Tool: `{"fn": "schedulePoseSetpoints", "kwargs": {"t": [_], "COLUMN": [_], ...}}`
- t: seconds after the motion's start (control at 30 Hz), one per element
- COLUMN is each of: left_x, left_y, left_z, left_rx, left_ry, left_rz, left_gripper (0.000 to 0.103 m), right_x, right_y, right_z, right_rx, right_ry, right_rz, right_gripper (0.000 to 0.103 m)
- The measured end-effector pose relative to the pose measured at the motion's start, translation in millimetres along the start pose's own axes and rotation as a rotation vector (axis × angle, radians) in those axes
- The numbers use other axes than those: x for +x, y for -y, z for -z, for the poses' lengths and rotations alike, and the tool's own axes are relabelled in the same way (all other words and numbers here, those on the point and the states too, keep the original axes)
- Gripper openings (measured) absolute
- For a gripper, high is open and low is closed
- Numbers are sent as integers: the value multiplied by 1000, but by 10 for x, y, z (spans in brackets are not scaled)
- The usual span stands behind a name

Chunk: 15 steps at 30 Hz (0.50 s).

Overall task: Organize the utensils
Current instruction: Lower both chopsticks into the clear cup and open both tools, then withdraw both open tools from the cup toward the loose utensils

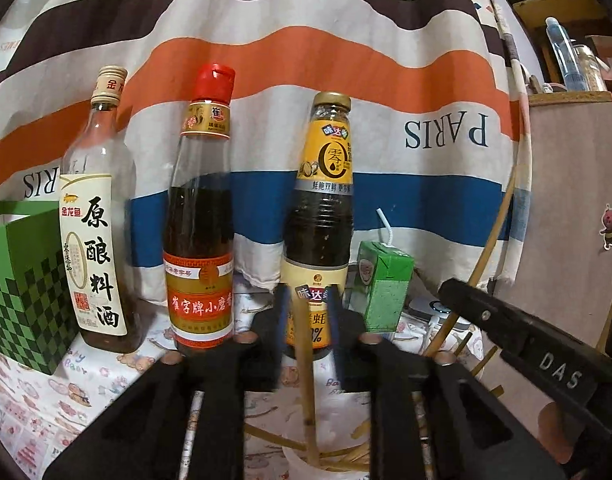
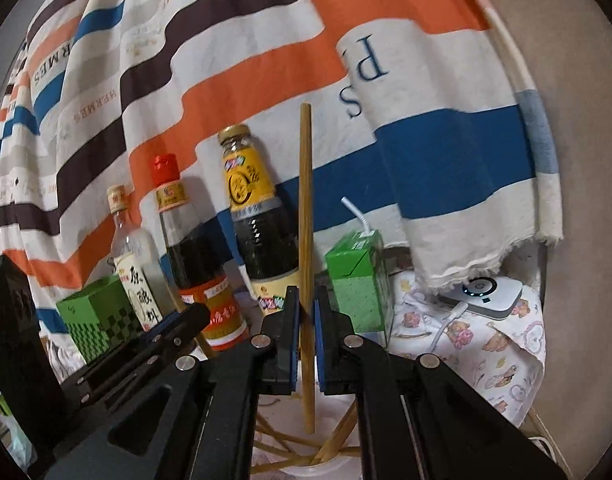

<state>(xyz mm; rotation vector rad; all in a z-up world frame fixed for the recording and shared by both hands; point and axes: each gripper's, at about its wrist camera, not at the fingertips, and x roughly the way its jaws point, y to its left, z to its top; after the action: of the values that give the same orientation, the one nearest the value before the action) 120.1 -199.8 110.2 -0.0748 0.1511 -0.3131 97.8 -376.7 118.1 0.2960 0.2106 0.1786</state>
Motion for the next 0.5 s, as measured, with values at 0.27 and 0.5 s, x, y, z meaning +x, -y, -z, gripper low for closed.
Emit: {"fn": "schedulePoseSetpoints", "kwargs": {"t": [0.27, 0.5], "left_x": [-344, -887], "left_y": [-124, -347], "left_z": [-159, -289], "left_rx": [15, 20], "left_ry": [71, 128], "left_rz": [-32, -76], "left_gripper": [77, 99], "right_x": [123, -51], "right_y": [46, 67], "right_z": [54, -59], "right_rx": [22, 51], "right_ry": [-82, -24], "right_rz": [-32, -21], "right_gripper": [23, 54]}}
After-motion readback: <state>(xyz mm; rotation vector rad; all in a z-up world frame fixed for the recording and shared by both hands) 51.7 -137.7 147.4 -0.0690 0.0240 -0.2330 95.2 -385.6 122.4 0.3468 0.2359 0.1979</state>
